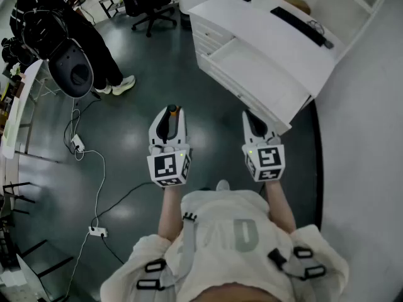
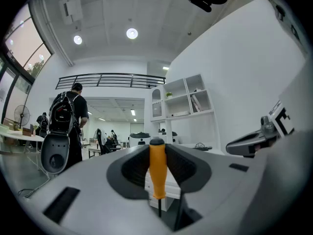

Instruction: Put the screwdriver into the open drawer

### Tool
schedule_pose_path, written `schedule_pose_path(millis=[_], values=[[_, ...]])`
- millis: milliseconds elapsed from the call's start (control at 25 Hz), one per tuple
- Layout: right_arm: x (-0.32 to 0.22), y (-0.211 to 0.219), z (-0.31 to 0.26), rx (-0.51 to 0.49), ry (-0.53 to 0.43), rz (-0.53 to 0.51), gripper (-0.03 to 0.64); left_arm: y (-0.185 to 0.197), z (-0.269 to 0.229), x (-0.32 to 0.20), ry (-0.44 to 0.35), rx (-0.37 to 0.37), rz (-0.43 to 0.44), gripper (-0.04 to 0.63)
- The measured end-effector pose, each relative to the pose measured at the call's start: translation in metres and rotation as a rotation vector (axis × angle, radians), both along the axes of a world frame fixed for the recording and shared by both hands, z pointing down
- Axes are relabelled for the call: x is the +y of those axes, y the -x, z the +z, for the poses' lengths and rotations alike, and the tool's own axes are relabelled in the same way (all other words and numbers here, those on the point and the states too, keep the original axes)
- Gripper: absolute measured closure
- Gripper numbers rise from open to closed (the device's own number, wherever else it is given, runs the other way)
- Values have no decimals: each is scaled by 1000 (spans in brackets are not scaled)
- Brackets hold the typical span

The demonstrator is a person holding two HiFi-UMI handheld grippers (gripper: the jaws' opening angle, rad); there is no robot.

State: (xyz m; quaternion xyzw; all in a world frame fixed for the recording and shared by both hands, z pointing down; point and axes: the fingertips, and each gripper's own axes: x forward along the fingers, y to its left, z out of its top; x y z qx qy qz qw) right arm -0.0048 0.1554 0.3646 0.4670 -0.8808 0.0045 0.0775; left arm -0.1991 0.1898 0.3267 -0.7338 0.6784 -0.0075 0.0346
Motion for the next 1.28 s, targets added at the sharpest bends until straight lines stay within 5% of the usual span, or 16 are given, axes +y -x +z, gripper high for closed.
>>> schedule_pose_path(millis=[1280], values=[[15,-27,18,-3,73,18,612,-17,18,3,55,32,26,486]])
